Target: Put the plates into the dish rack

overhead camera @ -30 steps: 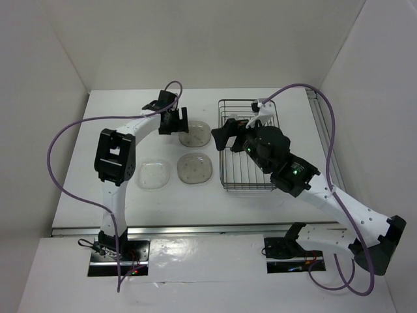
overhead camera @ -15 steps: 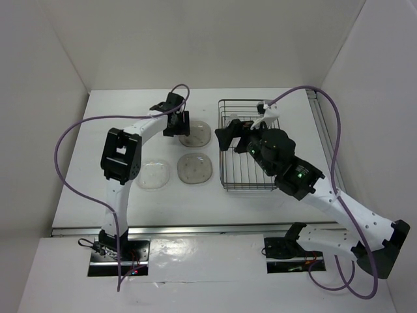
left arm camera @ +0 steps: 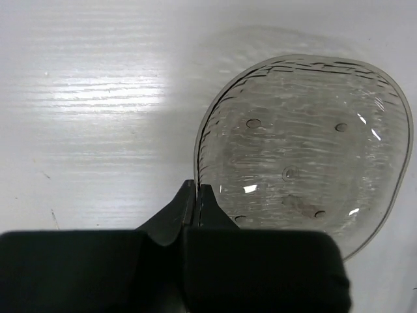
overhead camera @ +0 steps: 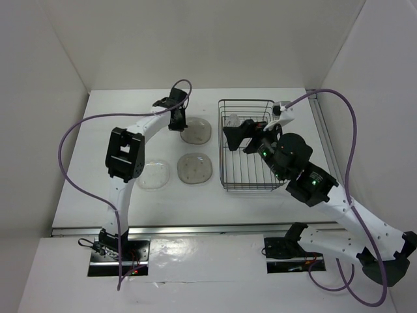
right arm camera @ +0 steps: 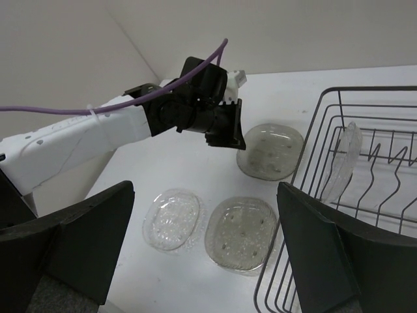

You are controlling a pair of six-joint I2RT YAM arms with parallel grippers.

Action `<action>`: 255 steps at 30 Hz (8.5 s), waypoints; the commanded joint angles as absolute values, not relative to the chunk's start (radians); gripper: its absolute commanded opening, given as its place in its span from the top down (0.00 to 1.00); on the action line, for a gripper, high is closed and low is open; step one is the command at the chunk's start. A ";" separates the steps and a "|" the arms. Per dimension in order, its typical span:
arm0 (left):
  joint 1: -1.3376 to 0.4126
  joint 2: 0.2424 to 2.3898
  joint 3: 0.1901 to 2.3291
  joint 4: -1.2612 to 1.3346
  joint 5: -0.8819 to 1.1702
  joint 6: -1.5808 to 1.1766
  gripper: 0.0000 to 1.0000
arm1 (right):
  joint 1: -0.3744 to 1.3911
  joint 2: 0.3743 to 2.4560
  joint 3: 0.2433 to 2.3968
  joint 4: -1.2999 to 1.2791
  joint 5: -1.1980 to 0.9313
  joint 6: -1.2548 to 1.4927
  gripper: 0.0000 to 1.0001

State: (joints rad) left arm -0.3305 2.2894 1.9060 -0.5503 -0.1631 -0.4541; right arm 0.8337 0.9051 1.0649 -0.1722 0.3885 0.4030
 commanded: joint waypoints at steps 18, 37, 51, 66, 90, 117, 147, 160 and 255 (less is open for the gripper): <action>-0.170 1.693 1.700 -0.505 -0.063 -0.456 1.00 | 0.691 1.211 1.083 0.017 0.062 0.219 0.00; -0.270 1.447 1.546 -0.419 0.043 -0.465 1.00 | 0.428 1.367 1.192 0.192 -0.402 0.294 0.07; -0.302 1.424 1.519 -0.367 0.158 -0.485 1.00 | 0.376 1.529 1.259 0.245 -0.497 0.351 0.13; -0.311 1.443 1.500 -0.328 0.253 -0.505 1.00 | 0.367 1.574 1.238 0.411 -0.586 0.501 0.77; -0.311 1.434 1.592 -0.515 -0.041 -0.523 0.00 | 0.497 1.289 1.371 -0.302 0.728 0.287 1.00; -0.311 1.473 1.621 -0.554 -0.069 -0.486 0.00 | 0.545 1.652 1.456 -0.348 1.052 0.256 1.00; -0.311 1.473 1.621 -0.554 -0.060 -0.477 0.00 | 0.612 1.839 1.529 -0.353 1.097 0.304 0.89; -0.311 1.491 1.621 -0.554 -0.071 -0.468 0.00 | 0.612 1.868 1.539 -0.310 0.990 0.313 0.59; -0.143 1.317 0.949 -0.626 -0.402 -0.786 1.00 | 0.627 1.154 1.123 0.000 -0.165 0.232 0.03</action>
